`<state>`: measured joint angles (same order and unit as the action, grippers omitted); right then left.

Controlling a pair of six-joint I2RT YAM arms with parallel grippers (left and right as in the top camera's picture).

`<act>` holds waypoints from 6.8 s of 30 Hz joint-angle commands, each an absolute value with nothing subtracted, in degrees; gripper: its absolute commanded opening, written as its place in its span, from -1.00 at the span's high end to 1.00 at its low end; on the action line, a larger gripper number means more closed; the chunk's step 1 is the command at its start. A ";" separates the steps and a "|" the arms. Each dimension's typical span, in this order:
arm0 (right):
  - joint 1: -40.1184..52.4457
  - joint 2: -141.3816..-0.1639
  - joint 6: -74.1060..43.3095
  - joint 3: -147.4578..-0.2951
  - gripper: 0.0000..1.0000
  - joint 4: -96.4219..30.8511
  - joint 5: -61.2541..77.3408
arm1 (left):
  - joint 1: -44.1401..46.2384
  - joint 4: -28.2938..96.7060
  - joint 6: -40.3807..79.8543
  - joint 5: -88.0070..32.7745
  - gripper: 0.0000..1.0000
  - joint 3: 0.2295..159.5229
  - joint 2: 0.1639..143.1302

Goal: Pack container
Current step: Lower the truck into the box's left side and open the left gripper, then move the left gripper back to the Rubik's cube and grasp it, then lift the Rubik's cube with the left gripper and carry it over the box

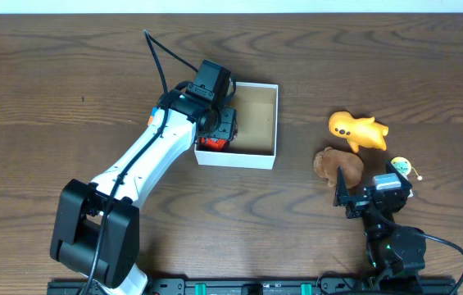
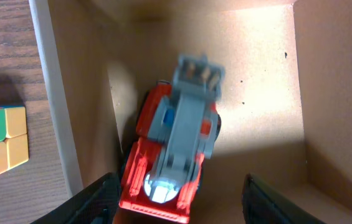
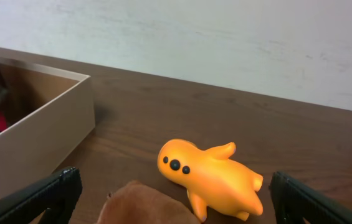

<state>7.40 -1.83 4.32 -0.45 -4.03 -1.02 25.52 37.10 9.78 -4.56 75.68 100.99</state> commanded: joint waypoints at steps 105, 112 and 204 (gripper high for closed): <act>7.14 -1.69 3.46 -0.32 -0.98 -4.25 -1.06 | 24.88 27.51 12.73 -3.33 -0.06 82.76 99.31; 7.14 -1.69 3.46 -0.32 -0.98 -4.25 -1.04 | 19.77 27.59 12.73 -3.01 -0.81 82.76 93.54; 7.14 -1.69 3.46 -0.32 -0.99 -4.25 -1.04 | 16.01 17.43 0.89 -2.39 0.21 84.36 95.26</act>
<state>7.40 -1.83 4.32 -0.45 -4.03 -1.02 14.04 18.79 0.03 -0.47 83.44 95.42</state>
